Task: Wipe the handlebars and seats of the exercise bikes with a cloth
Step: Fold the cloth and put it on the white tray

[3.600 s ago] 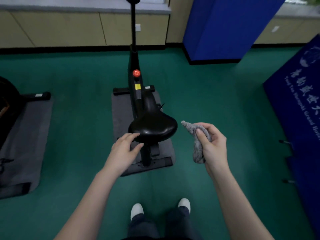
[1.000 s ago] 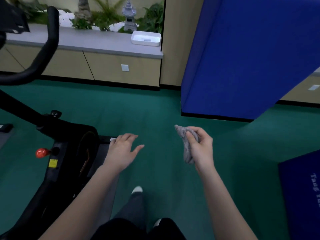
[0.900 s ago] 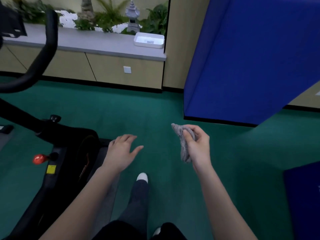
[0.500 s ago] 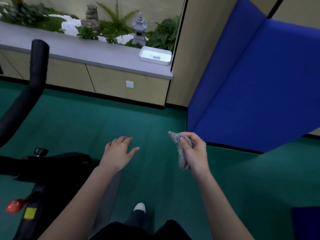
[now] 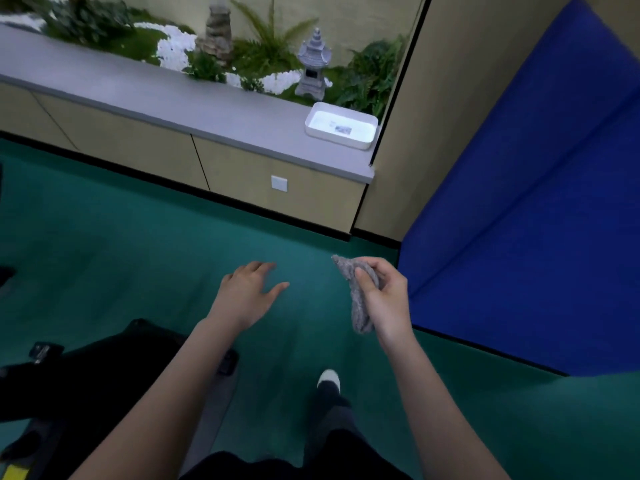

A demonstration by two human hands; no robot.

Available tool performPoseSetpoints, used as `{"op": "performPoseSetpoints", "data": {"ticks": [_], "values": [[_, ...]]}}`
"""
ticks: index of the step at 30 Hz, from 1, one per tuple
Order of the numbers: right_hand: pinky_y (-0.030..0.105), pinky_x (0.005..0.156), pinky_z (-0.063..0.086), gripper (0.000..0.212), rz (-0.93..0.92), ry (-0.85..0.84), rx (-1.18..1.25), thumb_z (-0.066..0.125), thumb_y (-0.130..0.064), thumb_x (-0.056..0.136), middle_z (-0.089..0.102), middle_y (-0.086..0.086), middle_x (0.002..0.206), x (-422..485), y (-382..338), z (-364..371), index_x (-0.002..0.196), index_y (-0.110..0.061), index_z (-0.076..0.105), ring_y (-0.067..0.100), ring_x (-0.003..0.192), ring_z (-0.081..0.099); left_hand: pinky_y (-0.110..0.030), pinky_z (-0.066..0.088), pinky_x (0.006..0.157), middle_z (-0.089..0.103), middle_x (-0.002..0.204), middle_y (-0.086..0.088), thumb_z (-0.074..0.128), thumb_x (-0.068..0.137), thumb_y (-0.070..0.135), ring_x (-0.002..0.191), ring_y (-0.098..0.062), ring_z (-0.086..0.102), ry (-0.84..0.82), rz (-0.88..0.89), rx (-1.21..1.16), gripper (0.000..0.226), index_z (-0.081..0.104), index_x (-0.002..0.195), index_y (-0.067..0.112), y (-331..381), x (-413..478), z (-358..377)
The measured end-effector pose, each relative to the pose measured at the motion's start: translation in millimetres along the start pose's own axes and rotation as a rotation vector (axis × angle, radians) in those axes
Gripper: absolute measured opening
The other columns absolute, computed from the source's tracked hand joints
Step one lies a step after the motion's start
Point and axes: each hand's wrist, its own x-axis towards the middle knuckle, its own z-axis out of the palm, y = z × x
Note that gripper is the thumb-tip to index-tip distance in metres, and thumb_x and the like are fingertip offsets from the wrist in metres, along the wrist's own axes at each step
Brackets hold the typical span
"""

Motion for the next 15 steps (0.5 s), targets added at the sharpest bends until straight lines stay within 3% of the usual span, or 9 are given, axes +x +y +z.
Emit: {"op": "performPoseSetpoints", "data": {"ticks": [5,8,15], "values": [[0.018,0.067,0.048,0.018,-0.03,0.026,0.044,0.056,-0.005,0.093,0.067,-0.006,0.085,86.7,-12.1,-33.1,0.088,-0.018,0.067,0.004,0.075,0.061,-0.039,0.029,0.106,0.045,0.142,-0.001,0.044,0.094,0.051,0.132,-0.021,0.039,0.04,-0.012,0.012,0.055,0.041,0.14,0.021,47.1,68.5,-12.9],[0.019,0.069,0.048,0.023,-0.037,0.023,0.045,0.055,-0.005,0.093,0.067,-0.006,0.086,130.6,-17.9,-46.2,0.085,-0.023,0.066,0.004,0.077,0.061,-0.038,0.028,0.106,0.046,0.142,0.0,0.045,0.094,0.05,0.132,-0.021,0.039,0.099,-0.027,-0.018,0.055,0.042,0.14,0.021,67.0,99.2,-16.9],[0.024,0.073,0.048,0.015,0.005,0.002,0.064,0.055,-0.005,0.093,0.067,0.0,0.091,207.3,-20.0,-40.6,0.094,-0.014,0.067,0.012,0.084,0.061,-0.037,0.028,0.106,0.046,0.141,0.0,0.046,0.094,0.05,0.132,-0.02,0.039,0.116,-0.076,-0.046,0.054,0.044,0.139,0.021,75.2,161.5,-22.4]]}}
